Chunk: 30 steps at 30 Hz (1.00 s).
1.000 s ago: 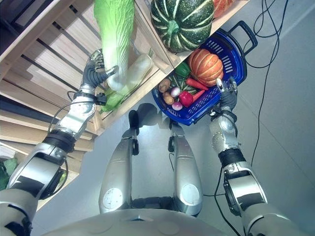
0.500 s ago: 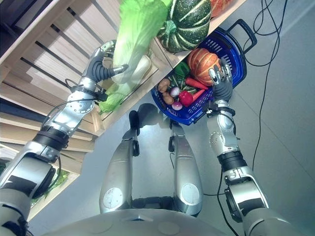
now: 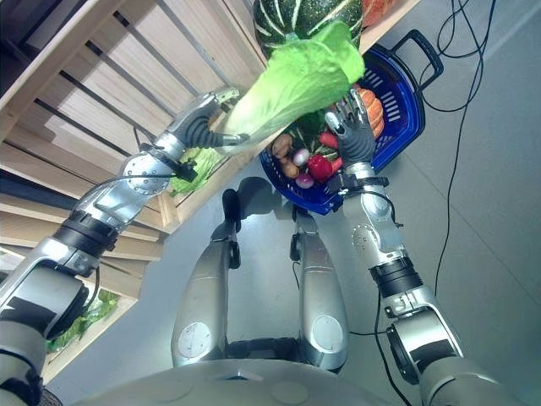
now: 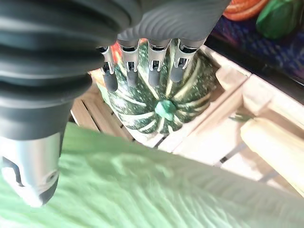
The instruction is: Pick up fruits and vegetables into the basket
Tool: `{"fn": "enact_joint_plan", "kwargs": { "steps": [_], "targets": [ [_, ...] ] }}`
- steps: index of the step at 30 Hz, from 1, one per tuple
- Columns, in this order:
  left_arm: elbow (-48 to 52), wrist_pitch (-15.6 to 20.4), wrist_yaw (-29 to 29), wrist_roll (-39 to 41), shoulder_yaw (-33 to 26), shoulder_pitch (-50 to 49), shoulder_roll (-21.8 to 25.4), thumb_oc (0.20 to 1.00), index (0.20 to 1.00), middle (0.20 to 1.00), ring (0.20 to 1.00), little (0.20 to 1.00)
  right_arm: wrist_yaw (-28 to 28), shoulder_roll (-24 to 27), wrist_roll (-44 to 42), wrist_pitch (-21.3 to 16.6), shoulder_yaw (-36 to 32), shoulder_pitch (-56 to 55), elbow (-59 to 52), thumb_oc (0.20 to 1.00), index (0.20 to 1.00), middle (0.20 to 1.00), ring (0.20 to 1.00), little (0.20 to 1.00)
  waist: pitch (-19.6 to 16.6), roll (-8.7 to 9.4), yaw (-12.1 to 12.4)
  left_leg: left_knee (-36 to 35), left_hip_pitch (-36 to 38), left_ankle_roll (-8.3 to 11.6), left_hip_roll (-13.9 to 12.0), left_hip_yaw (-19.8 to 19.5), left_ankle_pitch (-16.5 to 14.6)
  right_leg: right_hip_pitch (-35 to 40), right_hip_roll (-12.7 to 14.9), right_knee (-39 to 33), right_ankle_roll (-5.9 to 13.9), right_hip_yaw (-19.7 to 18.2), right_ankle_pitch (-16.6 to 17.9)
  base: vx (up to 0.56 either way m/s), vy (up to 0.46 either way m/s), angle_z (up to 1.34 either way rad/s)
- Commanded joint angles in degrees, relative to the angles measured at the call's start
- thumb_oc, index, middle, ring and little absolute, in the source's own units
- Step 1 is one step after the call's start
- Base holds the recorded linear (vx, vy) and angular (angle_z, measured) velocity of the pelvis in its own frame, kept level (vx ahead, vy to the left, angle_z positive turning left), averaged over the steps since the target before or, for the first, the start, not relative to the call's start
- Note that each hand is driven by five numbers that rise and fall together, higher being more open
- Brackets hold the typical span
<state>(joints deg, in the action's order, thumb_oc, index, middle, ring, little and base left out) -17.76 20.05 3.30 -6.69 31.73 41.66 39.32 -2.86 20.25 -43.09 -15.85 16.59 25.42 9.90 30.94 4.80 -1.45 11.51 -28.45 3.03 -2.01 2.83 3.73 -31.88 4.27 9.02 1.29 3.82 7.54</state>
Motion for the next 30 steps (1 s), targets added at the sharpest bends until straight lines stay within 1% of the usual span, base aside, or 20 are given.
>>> {"fn": "enact_joint_plan", "kwargs": {
  "steps": [1, 9, 24, 29, 30],
  "targets": [
    [7.1, 3.3, -1.5, 1.9, -0.1, 3.1, -0.7, 0.2, 0.2, 0.2, 0.2, 0.2, 2.2, 2.6, 0.7, -0.3, 0.4, 0.4, -8.2, 1.0, 1.0, 1.0, 1.0, 1.0, -1.1, -2.07, -0.3, -2.7, 0.3, -1.28, 1.2, -0.2, -1.0, 1.9, -0.6, 5.0, 3.37, 3.1, -6.1, 0.0, 0.0, 0.0],
    [9.6, 3.7, -3.2, 2.6, 1.2, 4.1, -2.1, 0.2, 0.2, 0.2, 0.2, 0.2, 2.1, 2.2, 0.2, 2.4, 2.9, 1.8, -9.0, 1.0, 1.0, 1.0, 1.0, 1.0, -1.1, -1.53, -0.1, -2.8, 0.1, -1.27, 1.2, -0.2, -1.0, 1.6, -1.0, 5.0, 3.41, 3.0, -6.1, 0.0, 0.0, 0.0],
    [11.2, 0.6, -6.4, 3.1, 3.0, 4.8, -3.5, 0.2, 0.2, 0.2, 0.2, 0.2, 2.7, 2.1, -0.6, 2.5, 5.3, 3.5, -11.3, 1.0, 1.0, 1.0, 1.0, 1.0, -1.1, -1.15, -0.1, -3.0, -0.1, -1.17, 1.3, -0.3, -1.1, 1.5, -1.4, 4.8, 3.5, 2.9, -6.1, 0.0, 0.0, 0.0],
    [11.6, -0.9, -9.0, 3.7, 3.7, 5.0, -3.7, 0.2, 0.2, 0.2, 0.2, 0.2, 3.0, 1.9, -0.8, 2.0, 5.6, 3.8, -11.9, 1.0, 1.0, 1.0, 1.0, 1.0, -1.1, -1.04, -0.1, -3.0, 0.0, -1.21, 1.3, -0.3, -1.2, 1.5, -1.4, 4.7, 3.58, 2.9, -6.1, 0.0, 0.0, 0.0],
    [11.7, -1.2, -9.6, 3.8, 4.0, 5.1, -3.7, 0.2, 0.2, 0.2, 0.2, 0.2, 3.3, 2.1, -1.1, 1.3, 5.6, 3.9, -12.0, 0.708, 0.708, 0.708, 0.708, 0.708, -1.1, -1.02, -0.1, -3.0, 0.0, -1.22, 1.3, -0.3, -1.2, 1.6, -1.4, 4.6, 3.58, 3.0, -6.1, 0.0, 0.0, 0.0]
  ]
}}
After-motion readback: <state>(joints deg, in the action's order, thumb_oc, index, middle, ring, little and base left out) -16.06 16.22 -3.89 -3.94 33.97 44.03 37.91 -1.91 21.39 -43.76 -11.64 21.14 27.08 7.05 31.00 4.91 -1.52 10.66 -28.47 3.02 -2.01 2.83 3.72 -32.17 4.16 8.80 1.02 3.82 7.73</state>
